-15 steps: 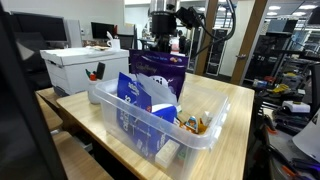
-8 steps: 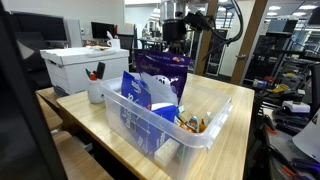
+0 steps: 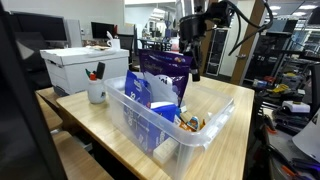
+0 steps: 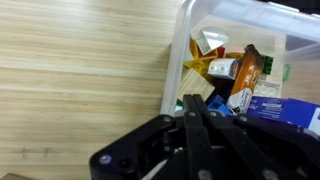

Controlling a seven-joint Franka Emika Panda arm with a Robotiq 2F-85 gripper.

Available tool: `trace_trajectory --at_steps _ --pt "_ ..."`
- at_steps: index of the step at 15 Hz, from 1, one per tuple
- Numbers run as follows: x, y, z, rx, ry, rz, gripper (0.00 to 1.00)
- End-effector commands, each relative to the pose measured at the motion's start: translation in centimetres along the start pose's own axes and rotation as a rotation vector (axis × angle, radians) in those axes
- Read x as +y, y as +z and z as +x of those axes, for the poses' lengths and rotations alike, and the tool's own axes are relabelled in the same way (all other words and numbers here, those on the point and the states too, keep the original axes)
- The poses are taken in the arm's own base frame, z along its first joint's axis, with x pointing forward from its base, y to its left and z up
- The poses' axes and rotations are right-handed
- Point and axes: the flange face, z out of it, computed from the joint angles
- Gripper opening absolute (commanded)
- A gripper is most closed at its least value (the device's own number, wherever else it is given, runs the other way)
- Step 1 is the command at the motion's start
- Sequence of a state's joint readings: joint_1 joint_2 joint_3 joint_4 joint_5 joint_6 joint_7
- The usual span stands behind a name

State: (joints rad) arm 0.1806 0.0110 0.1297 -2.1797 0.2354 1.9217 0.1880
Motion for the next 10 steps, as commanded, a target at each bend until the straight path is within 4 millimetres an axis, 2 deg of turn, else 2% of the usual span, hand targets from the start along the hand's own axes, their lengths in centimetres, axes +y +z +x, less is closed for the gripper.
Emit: trace_trajectory --at_steps 1,5,10 --pt "-0.8 0.4 -4.0 0.011 -0.069 0.089 0.03" --pt "-0.9 1.9 -6.8 -0.007 -0.07 0.131 0.02" --pt "0.5 4.0 -8.8 0.003 -0.028 0.109 0.03"
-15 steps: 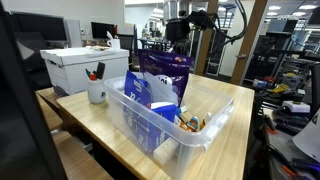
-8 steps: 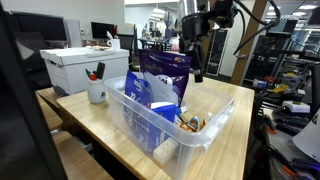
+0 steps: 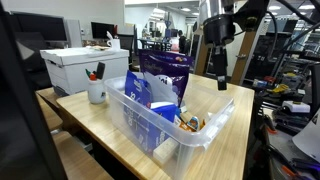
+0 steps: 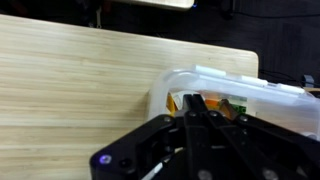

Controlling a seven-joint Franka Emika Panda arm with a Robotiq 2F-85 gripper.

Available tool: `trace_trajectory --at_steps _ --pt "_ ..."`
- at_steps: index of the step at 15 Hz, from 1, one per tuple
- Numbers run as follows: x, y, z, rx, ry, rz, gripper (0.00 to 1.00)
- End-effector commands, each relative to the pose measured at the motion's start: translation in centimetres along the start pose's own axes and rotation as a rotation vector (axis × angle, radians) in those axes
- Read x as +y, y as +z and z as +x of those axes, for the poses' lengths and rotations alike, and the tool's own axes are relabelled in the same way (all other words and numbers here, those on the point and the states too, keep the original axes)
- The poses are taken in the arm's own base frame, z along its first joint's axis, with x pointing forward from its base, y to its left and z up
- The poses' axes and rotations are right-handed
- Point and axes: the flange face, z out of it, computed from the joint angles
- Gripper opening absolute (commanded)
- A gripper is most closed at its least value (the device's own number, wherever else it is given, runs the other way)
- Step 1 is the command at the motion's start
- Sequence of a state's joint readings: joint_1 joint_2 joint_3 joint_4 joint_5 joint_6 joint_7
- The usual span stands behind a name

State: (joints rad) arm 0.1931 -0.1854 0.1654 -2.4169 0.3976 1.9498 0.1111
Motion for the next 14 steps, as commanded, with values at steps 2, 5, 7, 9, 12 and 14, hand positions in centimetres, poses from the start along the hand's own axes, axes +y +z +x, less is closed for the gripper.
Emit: trace_trajectory --at_steps 2,5,7,9,12,14 --pt "1.3 1.7 -1.6 0.092 0.015 -0.007 0.03" --pt "0.8 2.2 -0.8 0.169 -0.001 -0.016 0.02" --pt "0.7 2.5 -0.7 0.174 -0.017 -0.07 0.02" --pt "1.2 2.8 -0.7 0.151 -0.012 -0.123 0.02" --pt "2.4 2.7 -0.6 0.16 0.013 -0.195 0.02" --pt "3.1 2.4 -0.4 0.171 0.032 -0.229 0.02"
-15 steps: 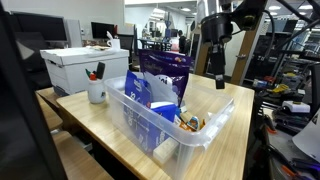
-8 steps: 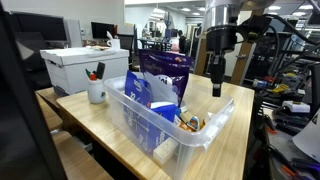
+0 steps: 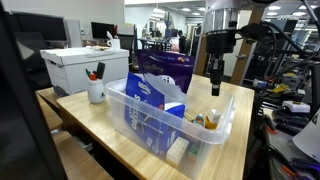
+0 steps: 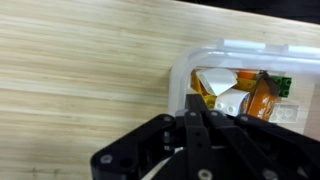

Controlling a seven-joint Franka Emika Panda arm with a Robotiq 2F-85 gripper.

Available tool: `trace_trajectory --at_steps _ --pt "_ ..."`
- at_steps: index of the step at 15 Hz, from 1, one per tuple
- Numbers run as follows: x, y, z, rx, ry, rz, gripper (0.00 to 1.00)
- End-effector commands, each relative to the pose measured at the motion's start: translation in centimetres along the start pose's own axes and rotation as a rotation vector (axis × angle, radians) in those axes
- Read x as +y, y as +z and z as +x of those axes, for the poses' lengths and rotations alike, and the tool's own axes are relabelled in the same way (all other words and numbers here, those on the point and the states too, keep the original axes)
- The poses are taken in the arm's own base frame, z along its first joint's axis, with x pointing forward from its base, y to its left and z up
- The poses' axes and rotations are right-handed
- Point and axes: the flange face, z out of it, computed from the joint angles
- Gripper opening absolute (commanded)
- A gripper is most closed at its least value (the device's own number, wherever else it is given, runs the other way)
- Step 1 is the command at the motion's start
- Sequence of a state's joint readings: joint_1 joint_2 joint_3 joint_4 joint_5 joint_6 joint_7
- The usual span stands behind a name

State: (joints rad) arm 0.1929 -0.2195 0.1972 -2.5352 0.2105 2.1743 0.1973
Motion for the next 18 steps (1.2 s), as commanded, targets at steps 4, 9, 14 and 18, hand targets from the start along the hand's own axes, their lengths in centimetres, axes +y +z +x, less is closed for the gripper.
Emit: trace_trajectory --at_steps 4,9,14,18 --pt "3.5 0.2 0.5 0.023 0.079 -0.13 0.02" --pt "8.0 -0.9 1.6 0.07 0.171 -0.213 0.02" --pt "12.1 -1.7 2.9 0.107 0.164 -0.328 0.02" --pt "14.1 -2.5 3.6 0.093 0.083 -0.38 0.02"
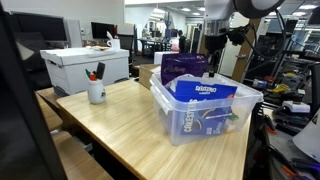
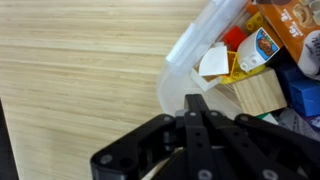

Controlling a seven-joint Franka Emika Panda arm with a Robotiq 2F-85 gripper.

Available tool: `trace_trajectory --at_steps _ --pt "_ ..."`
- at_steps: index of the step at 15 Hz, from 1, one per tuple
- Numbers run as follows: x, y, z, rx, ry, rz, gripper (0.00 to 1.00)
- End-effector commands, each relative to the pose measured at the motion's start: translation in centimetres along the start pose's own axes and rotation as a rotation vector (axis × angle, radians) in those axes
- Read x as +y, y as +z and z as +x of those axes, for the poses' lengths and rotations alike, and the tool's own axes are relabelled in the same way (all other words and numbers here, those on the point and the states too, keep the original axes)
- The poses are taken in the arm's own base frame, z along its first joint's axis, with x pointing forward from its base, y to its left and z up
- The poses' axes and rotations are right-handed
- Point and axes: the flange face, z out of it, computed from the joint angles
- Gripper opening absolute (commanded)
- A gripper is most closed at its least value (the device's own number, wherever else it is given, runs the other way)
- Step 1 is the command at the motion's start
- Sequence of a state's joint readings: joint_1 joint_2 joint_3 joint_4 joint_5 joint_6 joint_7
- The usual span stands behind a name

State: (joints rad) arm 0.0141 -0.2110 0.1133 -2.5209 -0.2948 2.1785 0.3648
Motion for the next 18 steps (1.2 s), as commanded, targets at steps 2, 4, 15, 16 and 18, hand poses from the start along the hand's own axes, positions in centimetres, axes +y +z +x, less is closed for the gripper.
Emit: trace_trajectory --at_steps 2,4,15,16,18 --pt "3.0 0.0 1.7 0.009 -0.131 -0.065 0.02" --pt "3.8 -0.2 2.1 0.016 -0.171 -0.085 0.02" --pt "6.5 -3.1 4.4 0.096 -0.129 -0.11 0.02" --pt "6.3 -4.0 4.4 0.095 -0.121 -0.08 0.02" --pt "5.8 -5.2 4.0 0.068 -0.116 -0.019 0.02"
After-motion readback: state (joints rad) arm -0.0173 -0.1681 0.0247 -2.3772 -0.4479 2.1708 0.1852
